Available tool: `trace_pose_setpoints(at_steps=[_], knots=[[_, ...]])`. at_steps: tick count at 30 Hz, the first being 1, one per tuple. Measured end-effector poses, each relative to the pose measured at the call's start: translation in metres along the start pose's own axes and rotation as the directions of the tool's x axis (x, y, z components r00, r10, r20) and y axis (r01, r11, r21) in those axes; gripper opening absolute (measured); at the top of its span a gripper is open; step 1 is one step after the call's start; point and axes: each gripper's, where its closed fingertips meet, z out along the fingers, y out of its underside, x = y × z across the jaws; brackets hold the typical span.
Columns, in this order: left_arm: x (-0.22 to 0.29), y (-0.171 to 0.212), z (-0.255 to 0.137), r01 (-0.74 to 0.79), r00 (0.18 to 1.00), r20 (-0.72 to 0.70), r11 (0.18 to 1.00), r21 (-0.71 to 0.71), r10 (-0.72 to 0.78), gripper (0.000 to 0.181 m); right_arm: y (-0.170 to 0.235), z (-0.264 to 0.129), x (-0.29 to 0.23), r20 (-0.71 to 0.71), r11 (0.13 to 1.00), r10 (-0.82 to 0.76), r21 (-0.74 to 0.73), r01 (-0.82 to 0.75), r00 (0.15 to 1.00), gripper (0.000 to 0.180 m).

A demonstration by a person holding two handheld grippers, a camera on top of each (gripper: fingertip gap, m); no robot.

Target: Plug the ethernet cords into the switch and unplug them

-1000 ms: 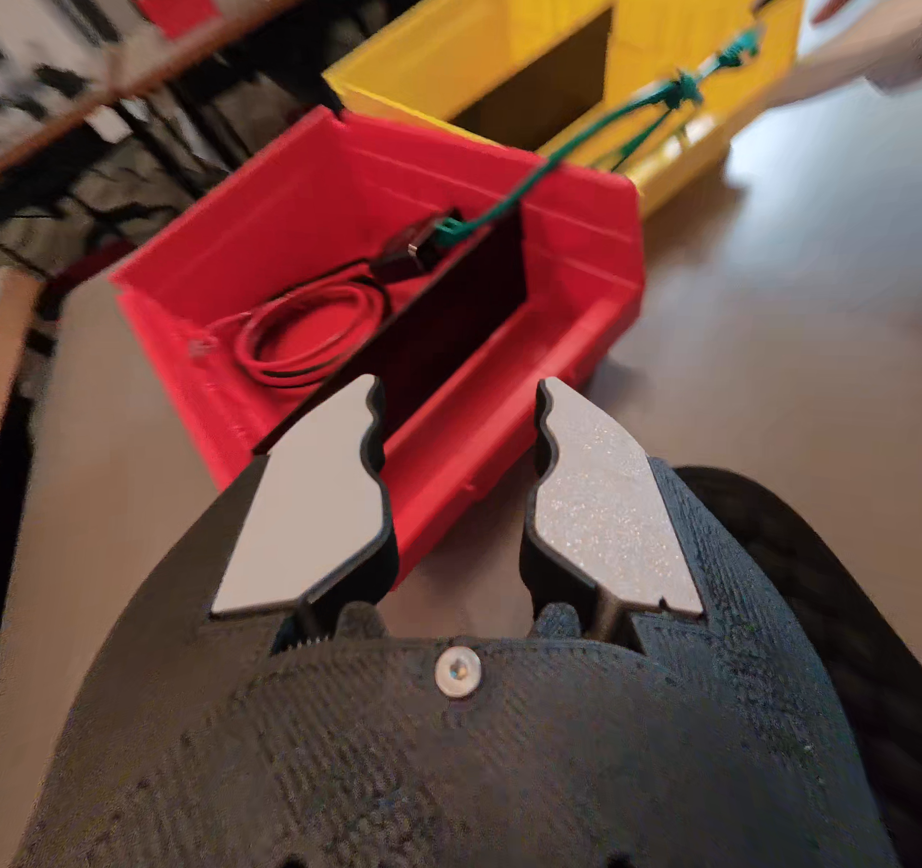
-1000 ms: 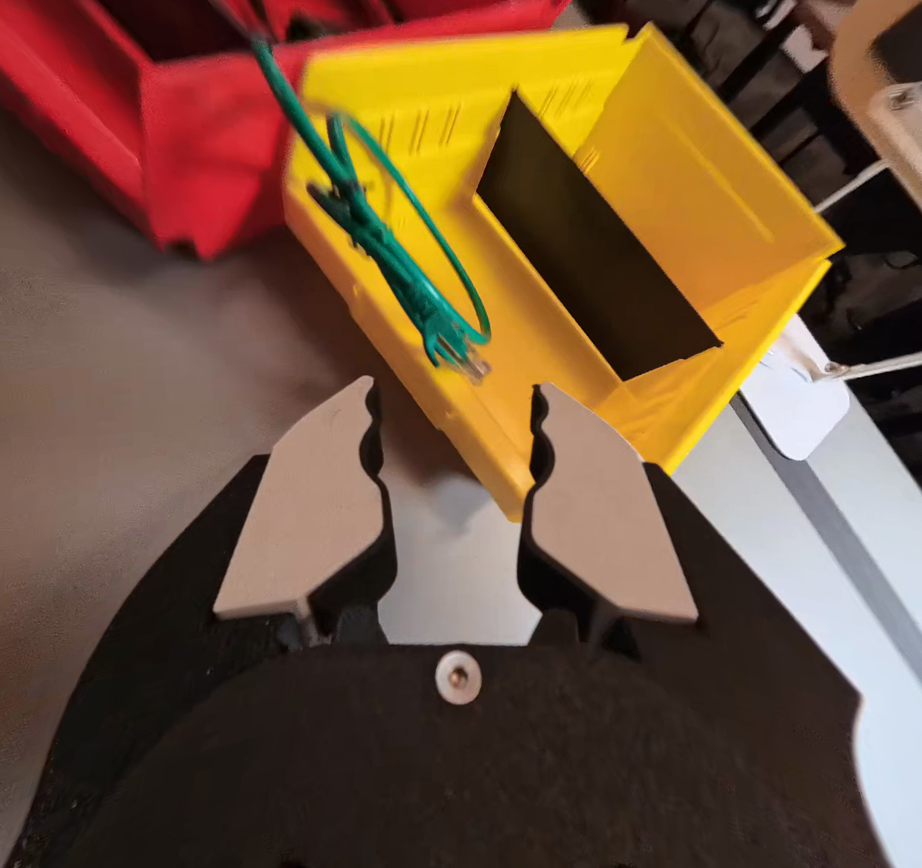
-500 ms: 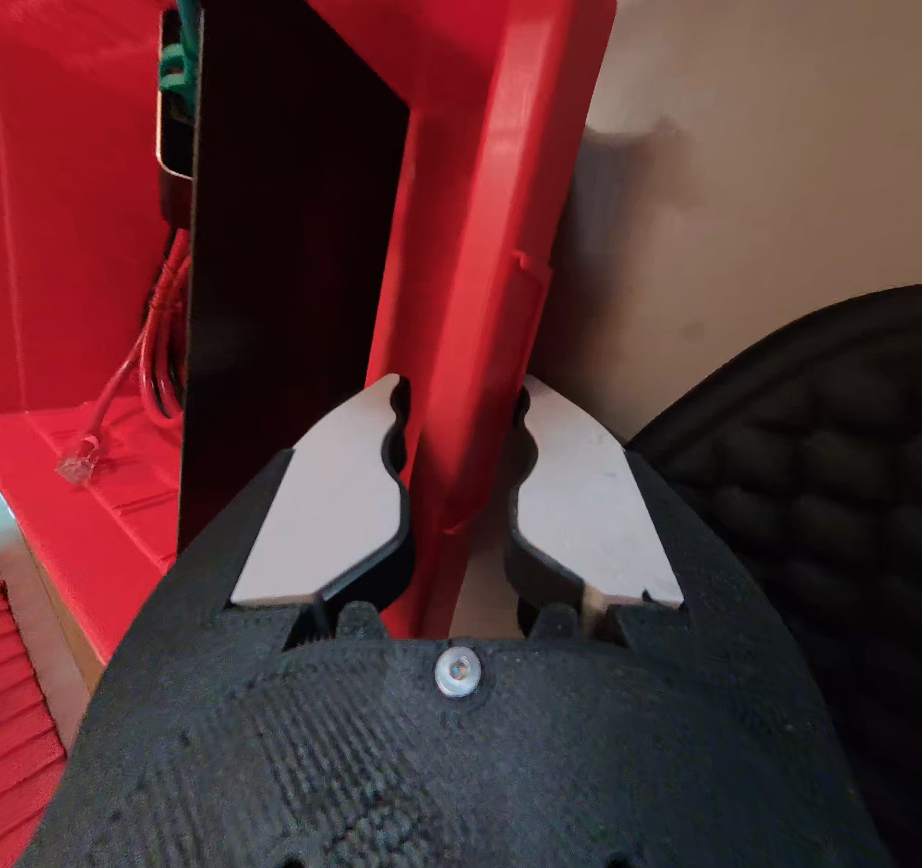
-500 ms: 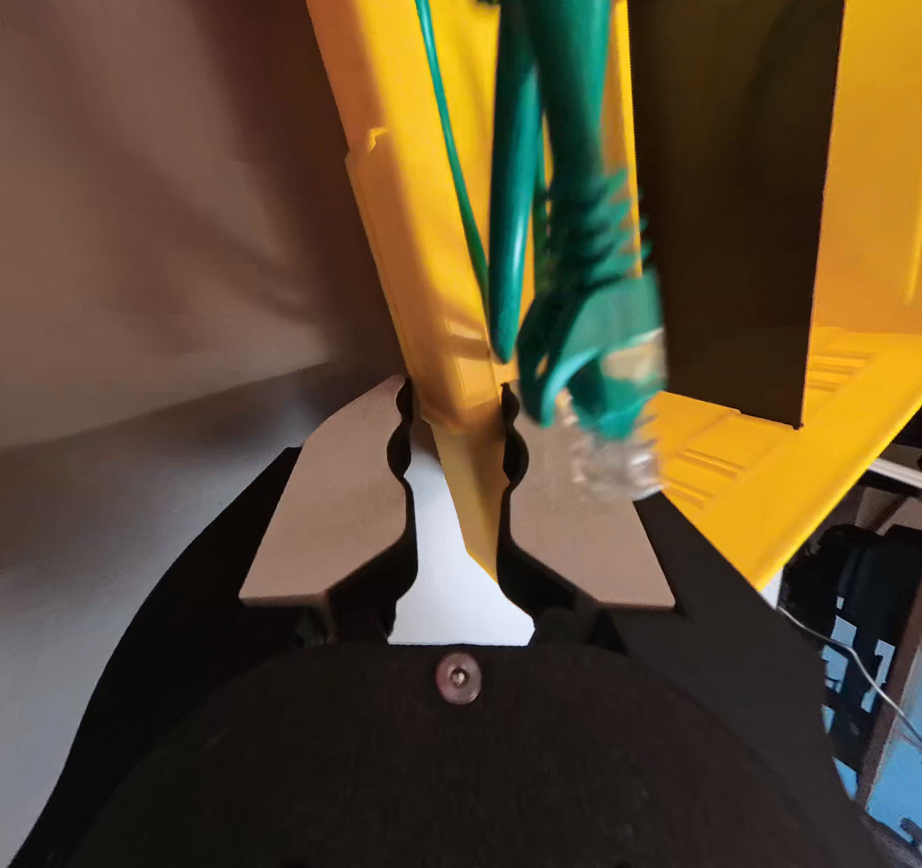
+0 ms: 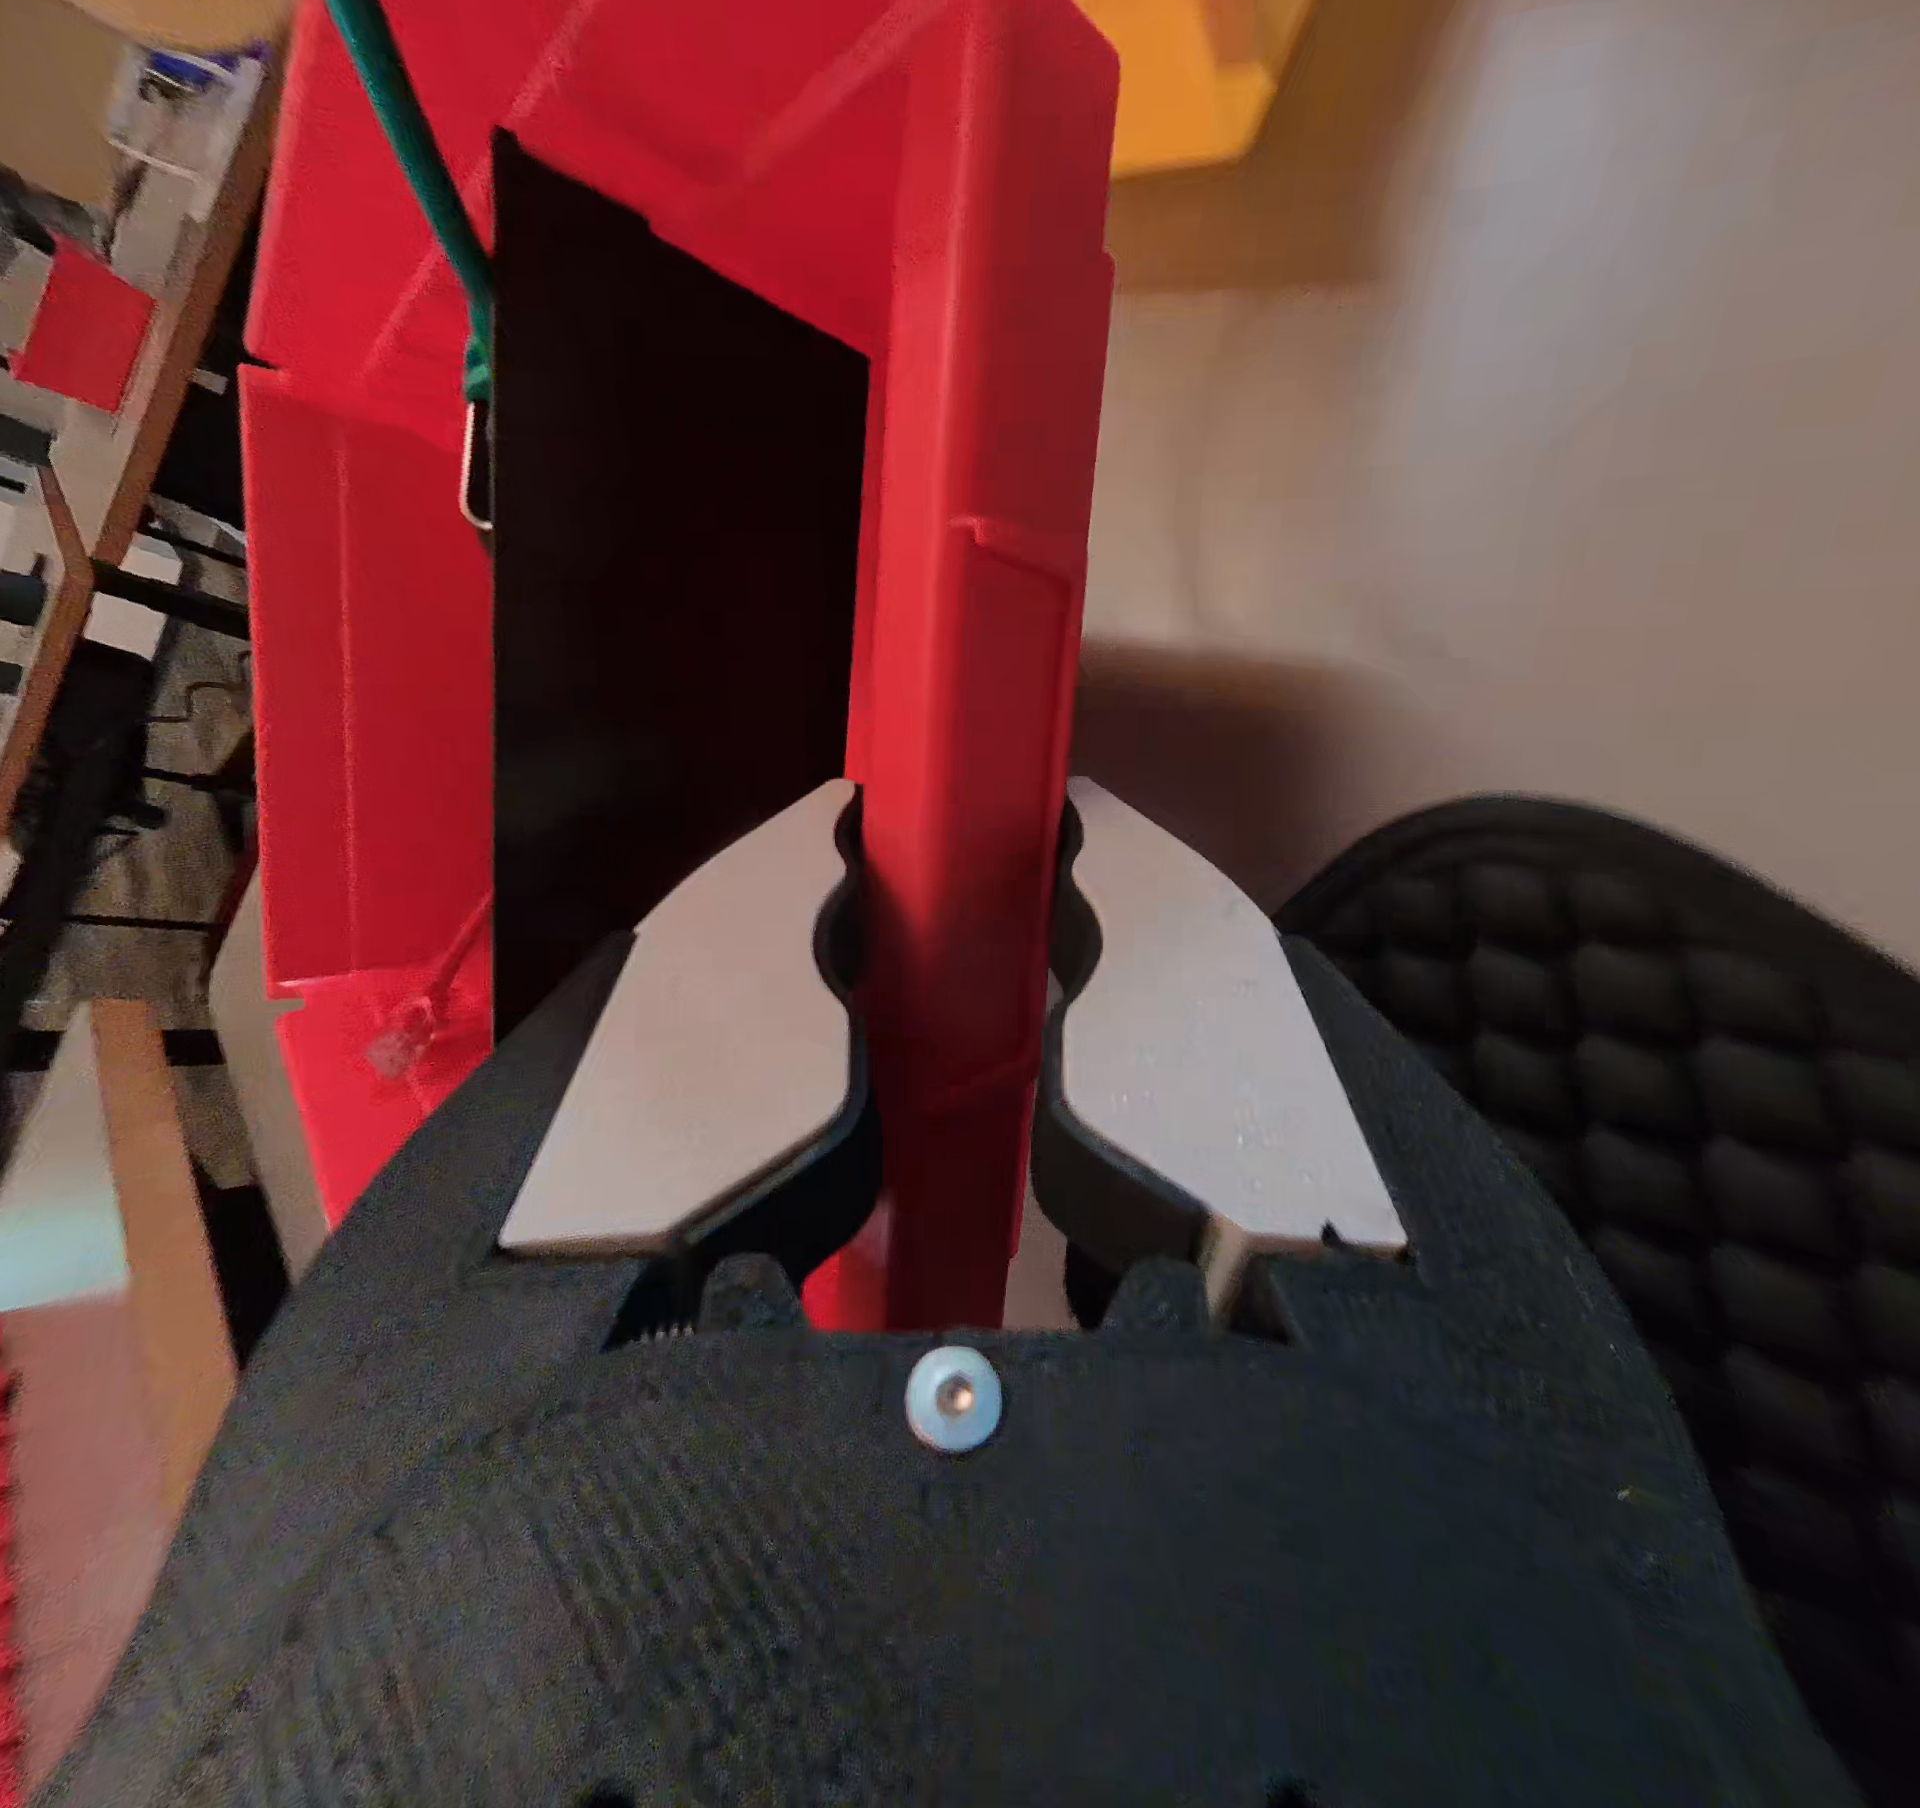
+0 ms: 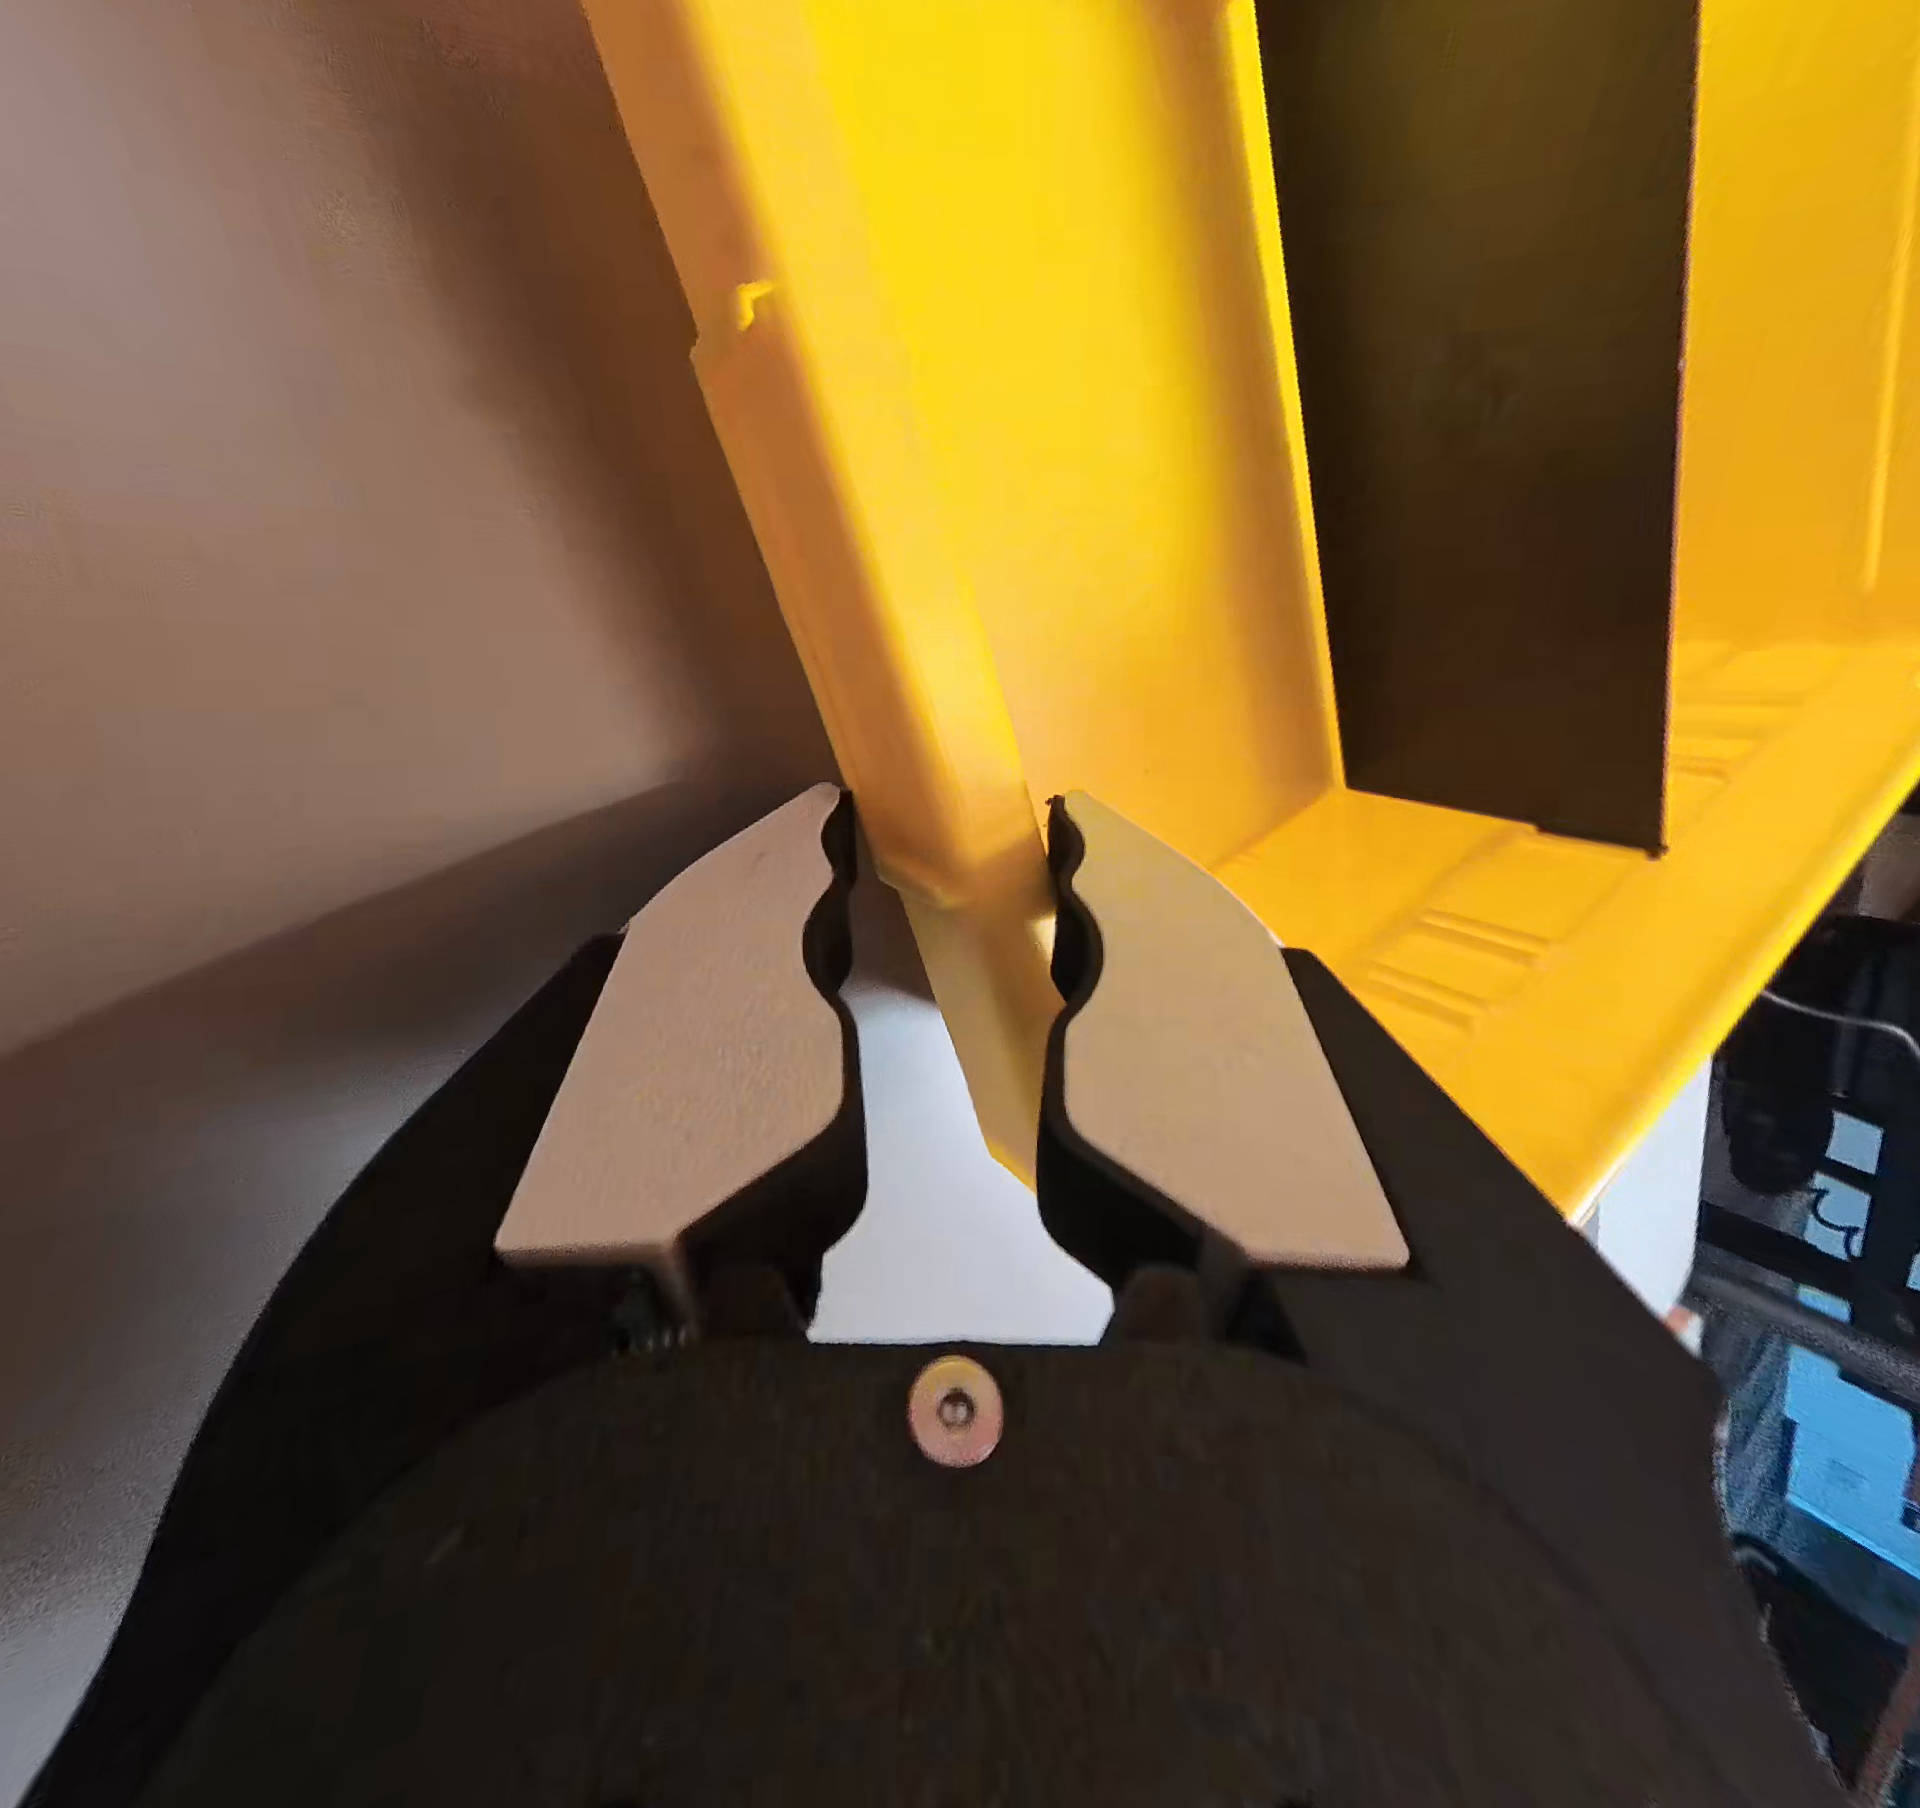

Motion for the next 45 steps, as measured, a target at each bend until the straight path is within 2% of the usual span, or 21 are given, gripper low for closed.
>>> trace_pose_setpoints(at_steps=[1,5,12,14,19,24,37,45], knots=[[-0.008,-0.005,-0.005,0.048,0.999,0.002,0.998,0.03,-0.048,0.033,0.007,-0.002,0.002,-0.015,1.0,-0.004,0.0,0.004,1.0,0.034],[-0.026,-0.001,-0.001,0.106,0.994,0.039,0.994,0.02,-0.107,0.033,0.034,-0.013,0.004,-0.056,0.999,0.034,-0.005,-0.034,0.998,0.034],[-0.025,0.031,0.057,-0.11,0.989,0.07,0.971,-0.211,0.127,0.033,0.074,-0.034,0.001,-0.094,0.997,0.08,-0.001,-0.08,0.992,0.035],[-0.027,0.035,0.073,-0.142,0.984,0.071,0.963,-0.23,0.162,0.033,0.082,-0.038,0.001,-0.103,0.995,0.099,-0.001,-0.099,0.99,0.035],[-0.041,0.034,0.101,-0.122,0.984,0.096,0.96,-0.253,0.15,0.033,0.096,-0.044,0.006,-0.13,0.984,0.177,-0.003,-0.179,0.976,0.035],[-0.045,0.037,0.125,-0.071,0.985,0.13,0.955,-0.29,0.112,0.034,0.112,-0.04,0.018,-0.183,0.975,0.196,-0.068,-0.211,0.964,0.035],[-0.051,0.042,0.128,-0.006,0.983,0.178,0.962,-0.271,0.056,0.037,0.169,-0.031,0.064,-0.265,0.927,0.278,-0.177,-0.33,0.923,0.036],[-0.053,0.042,0.129,0.008,0.979,0.197,0.963,-0.269,0.047,0.038,0.196,-0.019,0.098,-0.282,0.918,0.273,-0.209,-0.337,0.92,0.036]])
